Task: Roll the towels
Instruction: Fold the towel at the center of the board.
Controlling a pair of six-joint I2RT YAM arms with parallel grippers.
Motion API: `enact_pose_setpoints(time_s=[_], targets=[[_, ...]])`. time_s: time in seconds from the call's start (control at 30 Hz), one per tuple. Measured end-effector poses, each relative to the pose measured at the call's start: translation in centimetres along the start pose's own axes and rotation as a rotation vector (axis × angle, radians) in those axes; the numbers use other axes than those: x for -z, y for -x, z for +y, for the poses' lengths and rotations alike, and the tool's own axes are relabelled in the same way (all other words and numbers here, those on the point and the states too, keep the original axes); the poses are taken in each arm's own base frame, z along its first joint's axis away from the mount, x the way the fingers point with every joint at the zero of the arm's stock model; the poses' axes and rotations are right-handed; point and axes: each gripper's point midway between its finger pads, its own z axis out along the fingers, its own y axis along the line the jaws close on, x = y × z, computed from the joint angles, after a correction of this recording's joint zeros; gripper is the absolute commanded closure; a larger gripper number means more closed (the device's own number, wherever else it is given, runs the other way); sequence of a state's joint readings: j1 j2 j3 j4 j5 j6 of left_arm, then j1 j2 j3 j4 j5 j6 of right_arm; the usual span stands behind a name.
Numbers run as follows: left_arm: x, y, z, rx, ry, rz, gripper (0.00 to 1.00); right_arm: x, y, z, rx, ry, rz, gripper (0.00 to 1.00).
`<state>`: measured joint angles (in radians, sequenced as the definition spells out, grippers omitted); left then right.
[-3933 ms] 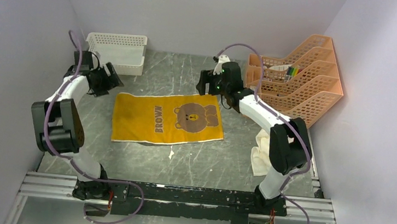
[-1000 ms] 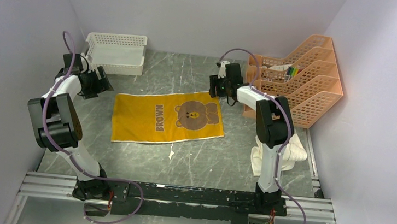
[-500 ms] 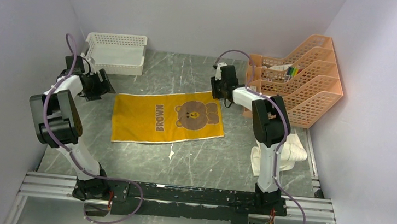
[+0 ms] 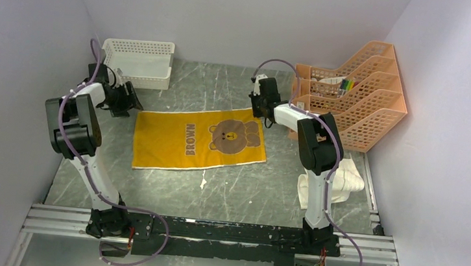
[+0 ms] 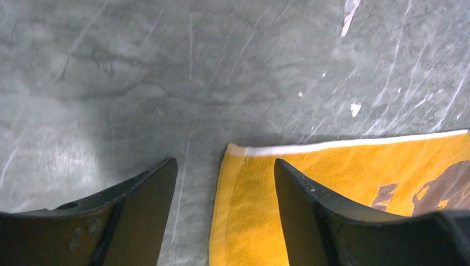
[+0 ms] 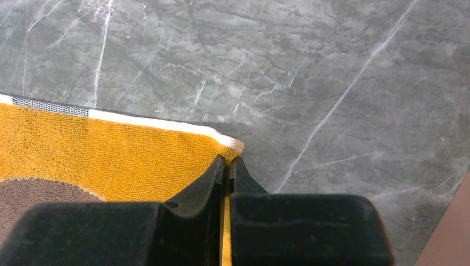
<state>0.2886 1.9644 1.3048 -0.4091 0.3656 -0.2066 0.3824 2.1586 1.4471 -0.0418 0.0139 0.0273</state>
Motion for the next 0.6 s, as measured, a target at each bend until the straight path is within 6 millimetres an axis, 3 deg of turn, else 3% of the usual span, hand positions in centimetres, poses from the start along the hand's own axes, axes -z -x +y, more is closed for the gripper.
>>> enact_pose_setpoints(time_s=[0.17,0.6], targets=[[-1.2,1.2,-0.4,-0.01,-0.001,-0.002,0.38,0.1,0.0,-0.1,-0.001,-0.001,0.0,1.0],[-2.0,0.8,-1.1,-0.096,0.096,-0.006,0.36,0.8,-0.1,-1.2,-0.018,-0.016,0.007,1.0]])
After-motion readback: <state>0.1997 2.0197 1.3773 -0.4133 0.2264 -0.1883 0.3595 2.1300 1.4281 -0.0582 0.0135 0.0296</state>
